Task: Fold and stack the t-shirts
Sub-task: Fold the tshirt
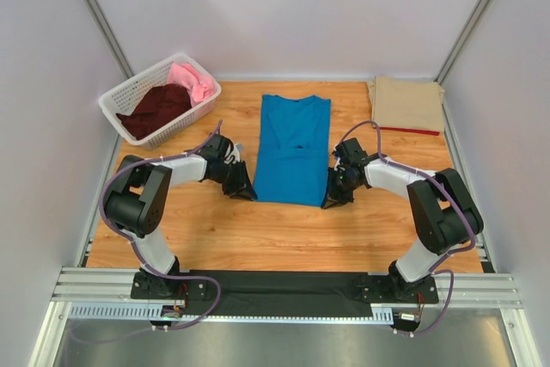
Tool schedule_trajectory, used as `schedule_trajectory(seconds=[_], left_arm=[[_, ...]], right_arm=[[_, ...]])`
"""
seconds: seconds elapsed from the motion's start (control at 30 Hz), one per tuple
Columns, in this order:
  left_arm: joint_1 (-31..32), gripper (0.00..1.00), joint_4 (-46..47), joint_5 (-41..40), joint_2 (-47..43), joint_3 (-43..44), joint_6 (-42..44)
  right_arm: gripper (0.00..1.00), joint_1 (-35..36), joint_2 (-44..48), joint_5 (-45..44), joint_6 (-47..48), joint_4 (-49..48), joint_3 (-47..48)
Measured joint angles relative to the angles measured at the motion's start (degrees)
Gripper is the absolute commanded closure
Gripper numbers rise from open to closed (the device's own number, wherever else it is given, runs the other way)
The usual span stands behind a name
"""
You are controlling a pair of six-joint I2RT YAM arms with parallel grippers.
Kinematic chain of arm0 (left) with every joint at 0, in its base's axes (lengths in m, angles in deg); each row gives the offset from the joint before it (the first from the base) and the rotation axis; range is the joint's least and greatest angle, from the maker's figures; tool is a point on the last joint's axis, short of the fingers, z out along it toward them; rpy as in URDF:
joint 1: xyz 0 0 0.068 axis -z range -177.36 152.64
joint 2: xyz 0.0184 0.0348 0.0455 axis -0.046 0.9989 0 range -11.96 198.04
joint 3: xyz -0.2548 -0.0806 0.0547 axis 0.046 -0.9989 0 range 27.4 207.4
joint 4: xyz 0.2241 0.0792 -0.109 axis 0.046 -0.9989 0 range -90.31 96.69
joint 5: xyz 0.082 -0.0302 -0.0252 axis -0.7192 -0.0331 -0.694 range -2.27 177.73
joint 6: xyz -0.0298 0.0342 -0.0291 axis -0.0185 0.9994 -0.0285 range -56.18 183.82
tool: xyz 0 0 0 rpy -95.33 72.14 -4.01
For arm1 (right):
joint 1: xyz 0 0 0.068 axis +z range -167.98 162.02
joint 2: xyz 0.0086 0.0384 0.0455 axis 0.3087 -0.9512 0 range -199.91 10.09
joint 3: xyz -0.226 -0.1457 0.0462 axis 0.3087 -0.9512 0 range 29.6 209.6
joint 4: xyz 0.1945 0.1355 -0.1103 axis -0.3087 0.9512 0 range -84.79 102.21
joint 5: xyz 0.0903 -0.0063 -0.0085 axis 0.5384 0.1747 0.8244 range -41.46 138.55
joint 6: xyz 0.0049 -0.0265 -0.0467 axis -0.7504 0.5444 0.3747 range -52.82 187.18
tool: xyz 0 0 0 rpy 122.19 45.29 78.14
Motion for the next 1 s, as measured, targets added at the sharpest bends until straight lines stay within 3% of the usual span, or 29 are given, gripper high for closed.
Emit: schedule_trajectory(seconds=[0.17, 0.4, 0.67, 1.0], left_arm=[[0.02, 1.00, 0.24, -0.90, 0.07, -0.59, -0.46], [0.02, 1.00, 2.58, -0.96, -2.60, -4.02, -1.27], [0.48, 1.00, 9.57, 6.19, -4.11, -11.41, -5.86], [4.24, 1.00, 4.79, 6.60, -12.50, -14.56, -8.68]], right_arm=[[0.99, -0.02, -0.02, 0.00, 0.00, -0.17, -0.11], [1.00, -0.02, 0.00, 0.02, 0.00, -0.31, -0.24], [1.00, 0.22, 3.48, 0.04, -0.09, -1.11, -4.02], [1.00, 5.62, 9.88, -1.60, -2.71, 7.04, -5.79]])
